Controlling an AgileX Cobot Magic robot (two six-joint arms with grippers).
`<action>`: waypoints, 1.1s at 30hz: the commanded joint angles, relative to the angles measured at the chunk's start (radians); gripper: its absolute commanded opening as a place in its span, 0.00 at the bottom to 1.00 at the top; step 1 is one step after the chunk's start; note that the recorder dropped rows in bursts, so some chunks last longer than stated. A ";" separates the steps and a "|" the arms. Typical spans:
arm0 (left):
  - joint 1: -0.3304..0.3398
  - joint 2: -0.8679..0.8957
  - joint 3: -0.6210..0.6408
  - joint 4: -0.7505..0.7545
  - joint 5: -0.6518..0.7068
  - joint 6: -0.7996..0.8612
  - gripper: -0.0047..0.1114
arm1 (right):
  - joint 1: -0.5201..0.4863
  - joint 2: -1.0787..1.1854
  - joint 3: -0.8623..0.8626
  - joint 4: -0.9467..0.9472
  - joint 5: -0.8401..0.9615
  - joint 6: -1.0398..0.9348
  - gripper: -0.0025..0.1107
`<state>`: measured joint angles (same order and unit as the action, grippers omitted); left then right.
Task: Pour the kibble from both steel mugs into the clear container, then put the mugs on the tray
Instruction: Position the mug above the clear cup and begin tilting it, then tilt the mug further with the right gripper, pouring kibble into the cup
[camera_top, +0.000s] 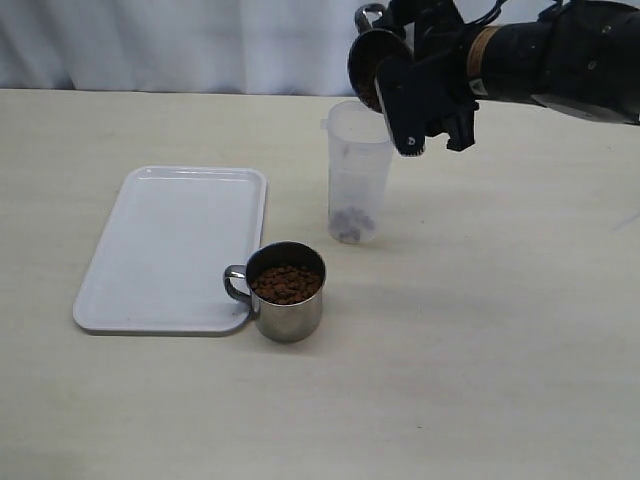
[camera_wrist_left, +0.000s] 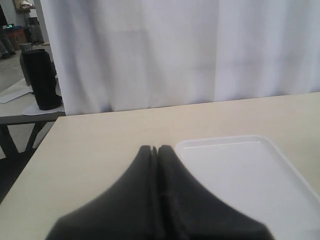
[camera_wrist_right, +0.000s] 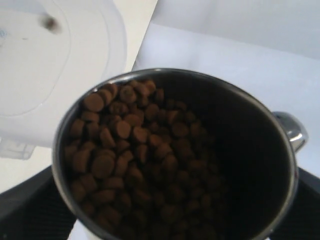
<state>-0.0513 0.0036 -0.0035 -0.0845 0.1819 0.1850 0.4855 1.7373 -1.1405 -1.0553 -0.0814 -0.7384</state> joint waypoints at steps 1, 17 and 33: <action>-0.007 -0.004 0.003 -0.003 -0.007 -0.004 0.04 | 0.003 -0.019 0.001 -0.003 0.012 -0.009 0.06; -0.007 -0.004 0.003 -0.003 -0.007 -0.004 0.04 | 0.005 -0.019 -0.015 0.019 0.012 -0.035 0.06; -0.007 -0.004 0.003 -0.003 -0.007 -0.004 0.04 | 0.051 -0.019 -0.038 -0.007 0.081 -0.123 0.06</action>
<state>-0.0513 0.0036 -0.0035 -0.0845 0.1819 0.1850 0.5343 1.7333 -1.1626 -1.0552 0.0000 -0.8485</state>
